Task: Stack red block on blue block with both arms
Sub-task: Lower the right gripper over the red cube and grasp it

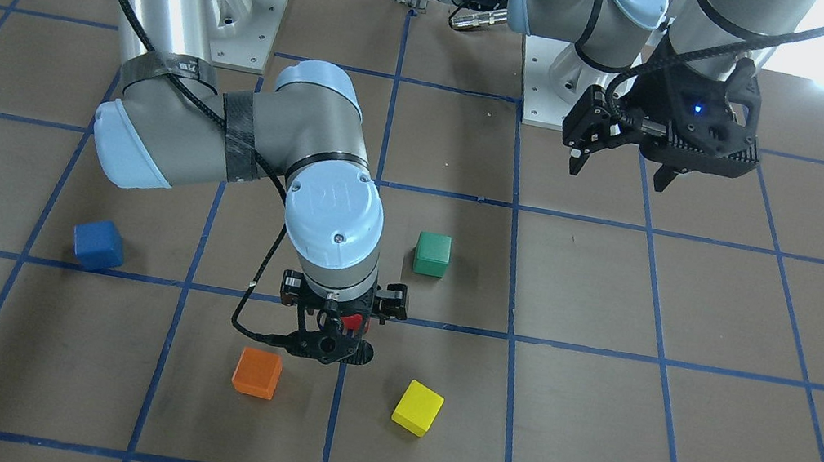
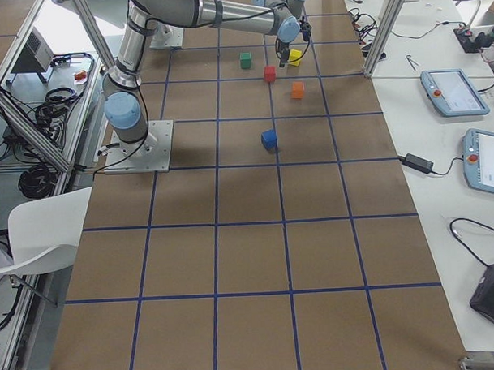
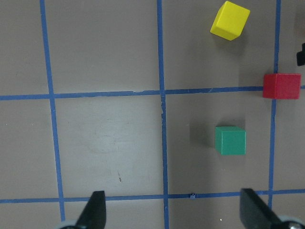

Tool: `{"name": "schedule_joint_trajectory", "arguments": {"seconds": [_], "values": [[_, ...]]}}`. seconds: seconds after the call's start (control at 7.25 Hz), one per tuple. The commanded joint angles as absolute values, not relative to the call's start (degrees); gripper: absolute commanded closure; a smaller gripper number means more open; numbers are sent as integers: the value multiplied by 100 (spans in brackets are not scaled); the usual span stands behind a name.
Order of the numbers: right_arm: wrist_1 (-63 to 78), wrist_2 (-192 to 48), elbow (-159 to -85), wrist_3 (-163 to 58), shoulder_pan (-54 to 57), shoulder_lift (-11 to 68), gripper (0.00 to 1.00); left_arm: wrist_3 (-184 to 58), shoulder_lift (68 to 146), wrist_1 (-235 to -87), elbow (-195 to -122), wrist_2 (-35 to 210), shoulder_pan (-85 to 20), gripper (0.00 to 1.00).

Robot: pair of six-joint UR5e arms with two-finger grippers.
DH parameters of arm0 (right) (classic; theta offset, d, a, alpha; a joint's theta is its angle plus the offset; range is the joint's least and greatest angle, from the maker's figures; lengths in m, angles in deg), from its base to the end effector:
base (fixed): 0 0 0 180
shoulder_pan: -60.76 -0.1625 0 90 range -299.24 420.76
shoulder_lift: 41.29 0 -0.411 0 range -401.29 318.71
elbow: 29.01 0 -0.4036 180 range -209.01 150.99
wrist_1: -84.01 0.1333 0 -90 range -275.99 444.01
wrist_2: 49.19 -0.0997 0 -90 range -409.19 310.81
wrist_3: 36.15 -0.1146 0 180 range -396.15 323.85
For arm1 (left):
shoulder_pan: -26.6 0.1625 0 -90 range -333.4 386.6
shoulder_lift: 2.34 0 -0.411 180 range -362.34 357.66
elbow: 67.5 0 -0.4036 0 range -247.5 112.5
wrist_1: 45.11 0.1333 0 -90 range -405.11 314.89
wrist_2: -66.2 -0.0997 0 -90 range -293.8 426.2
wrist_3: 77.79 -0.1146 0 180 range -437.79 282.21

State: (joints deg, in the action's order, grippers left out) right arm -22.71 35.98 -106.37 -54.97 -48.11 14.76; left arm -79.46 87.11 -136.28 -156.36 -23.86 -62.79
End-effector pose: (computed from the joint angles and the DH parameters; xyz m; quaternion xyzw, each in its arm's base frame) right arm 0.3603 -0.6122 0.2350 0.0013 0.9983 0.0515 0.0269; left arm -0.1278 -0.5016 0.4717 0.0092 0.9999 -0.0045 0.0006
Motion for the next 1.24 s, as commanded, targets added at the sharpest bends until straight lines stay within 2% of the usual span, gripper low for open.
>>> {"name": "schedule_joint_trajectory", "arguments": {"seconds": [0.0, 0.55, 0.83, 1.1], "values": [[-2469, 3606, -10984, -5662, -4918, 1461, 0, -7946, 8722, -13626, -15679, -2389, -6279, 0], [-2944, 3676, -11627, -5751, -5077, 1496, 0, -7919, 8731, -13608, -15706, -2389, -6287, 0], [-3033, 3607, -11681, -5751, -5077, 1487, 1, -7902, 8749, -13608, -15715, -2389, -6288, 0], [-3042, 3606, -11620, -5751, -5068, 1487, 49, -7910, 8749, -13617, -15723, -2381, -6288, 0]]}}
